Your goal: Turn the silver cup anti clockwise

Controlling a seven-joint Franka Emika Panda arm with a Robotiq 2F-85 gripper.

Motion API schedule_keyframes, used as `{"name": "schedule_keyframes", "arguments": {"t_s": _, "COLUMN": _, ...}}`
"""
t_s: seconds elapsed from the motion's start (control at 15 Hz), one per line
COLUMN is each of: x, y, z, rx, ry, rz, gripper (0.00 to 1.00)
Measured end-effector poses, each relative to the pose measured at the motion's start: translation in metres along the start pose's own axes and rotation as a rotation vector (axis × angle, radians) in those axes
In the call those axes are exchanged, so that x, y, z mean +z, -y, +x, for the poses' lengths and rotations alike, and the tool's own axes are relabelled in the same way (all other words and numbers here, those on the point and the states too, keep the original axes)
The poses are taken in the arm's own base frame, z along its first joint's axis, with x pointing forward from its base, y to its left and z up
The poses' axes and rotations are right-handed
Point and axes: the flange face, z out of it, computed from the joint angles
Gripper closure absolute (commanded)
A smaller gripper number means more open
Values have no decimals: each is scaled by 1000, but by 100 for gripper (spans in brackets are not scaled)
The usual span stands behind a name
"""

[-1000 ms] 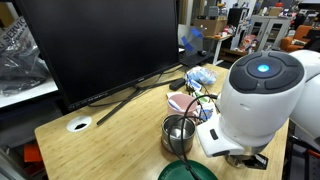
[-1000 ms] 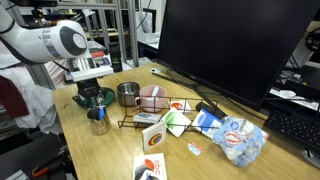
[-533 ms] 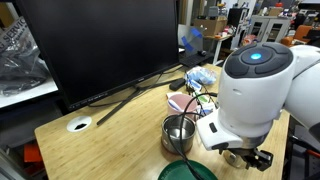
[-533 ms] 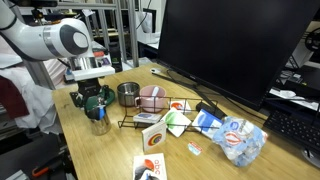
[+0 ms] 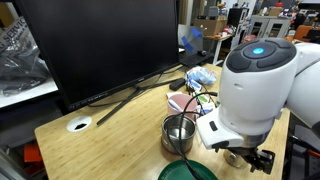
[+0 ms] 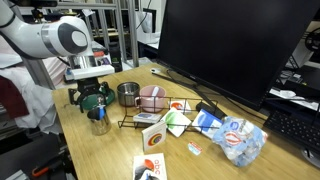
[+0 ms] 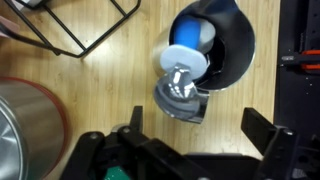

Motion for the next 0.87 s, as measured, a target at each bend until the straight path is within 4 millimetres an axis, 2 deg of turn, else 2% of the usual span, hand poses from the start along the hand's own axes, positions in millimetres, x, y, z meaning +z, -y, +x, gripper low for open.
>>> {"name": "schedule_keyframes", "arguments": {"t_s": 0.27, "x": -20, "y": 9, "z": -2, "rx": -46, "ry": -85, "rz": -1, "gripper": 0}}
{"name": "schedule_keyframes", "arguments": {"t_s": 0.6, "x": -44, "y": 26, "z": -20, "rx": -98, "ry": -201, "rz": -3, "gripper": 0}}
{"name": "schedule_keyframes", "arguments": {"t_s": 0.87, "x": -47, "y": 32, "z": -26, "rx": -104, "ry": -218, "rz": -6, "gripper": 0}}
